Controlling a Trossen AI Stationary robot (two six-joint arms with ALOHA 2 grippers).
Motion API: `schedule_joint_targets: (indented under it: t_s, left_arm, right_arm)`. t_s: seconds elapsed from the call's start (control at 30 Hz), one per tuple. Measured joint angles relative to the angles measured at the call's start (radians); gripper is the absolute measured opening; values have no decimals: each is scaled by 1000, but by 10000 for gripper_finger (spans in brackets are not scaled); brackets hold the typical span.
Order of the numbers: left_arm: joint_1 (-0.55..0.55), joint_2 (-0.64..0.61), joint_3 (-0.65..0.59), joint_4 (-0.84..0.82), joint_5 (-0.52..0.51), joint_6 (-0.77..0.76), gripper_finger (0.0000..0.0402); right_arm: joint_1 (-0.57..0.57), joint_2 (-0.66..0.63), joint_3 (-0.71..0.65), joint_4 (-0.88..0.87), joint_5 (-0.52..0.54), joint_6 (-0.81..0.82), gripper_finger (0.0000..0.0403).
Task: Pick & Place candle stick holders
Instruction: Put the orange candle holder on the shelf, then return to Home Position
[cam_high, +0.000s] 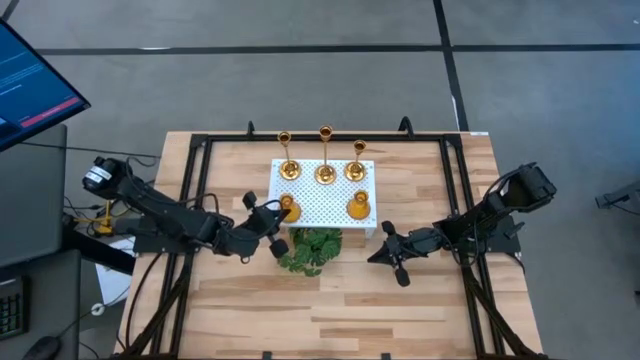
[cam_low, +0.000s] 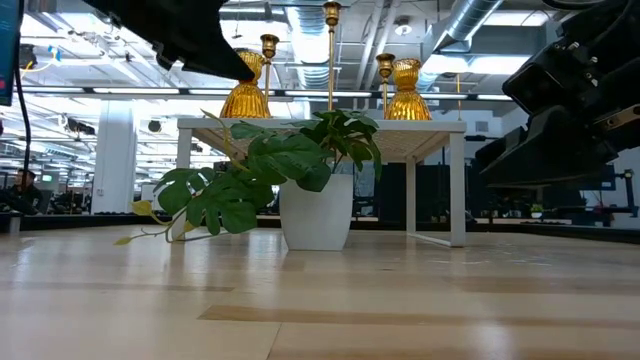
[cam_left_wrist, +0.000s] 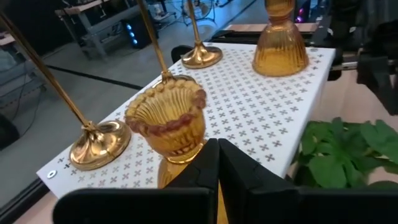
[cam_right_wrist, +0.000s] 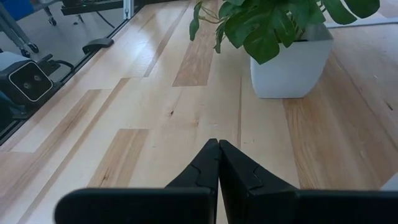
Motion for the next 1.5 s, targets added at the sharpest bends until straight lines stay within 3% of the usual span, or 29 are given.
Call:
schedule_joint_targets:
  t_s: [0.57,0.97,1.13,1.3,1.5]
  left_arm:
    - [37,0,0,63,2,80,5]
    - [-40,-31,0,70,212,285,5]
    - [-40,-65,0,71,328,286,5]
    - [-40,-75,0,68,330,289,5]
    - [-41,-66,0,61,330,287,5]
  right_arm:
    - [0,0,0,-1,1,2,0]
    - [-3,-6,-1,23,-5,2,0]
    - [-44,-54,-1,25,-104,-3,0]
    - [-110,-147,-1,18,-229,-106,0]
    - [-267,-297,0,-69,-414,-163,0]
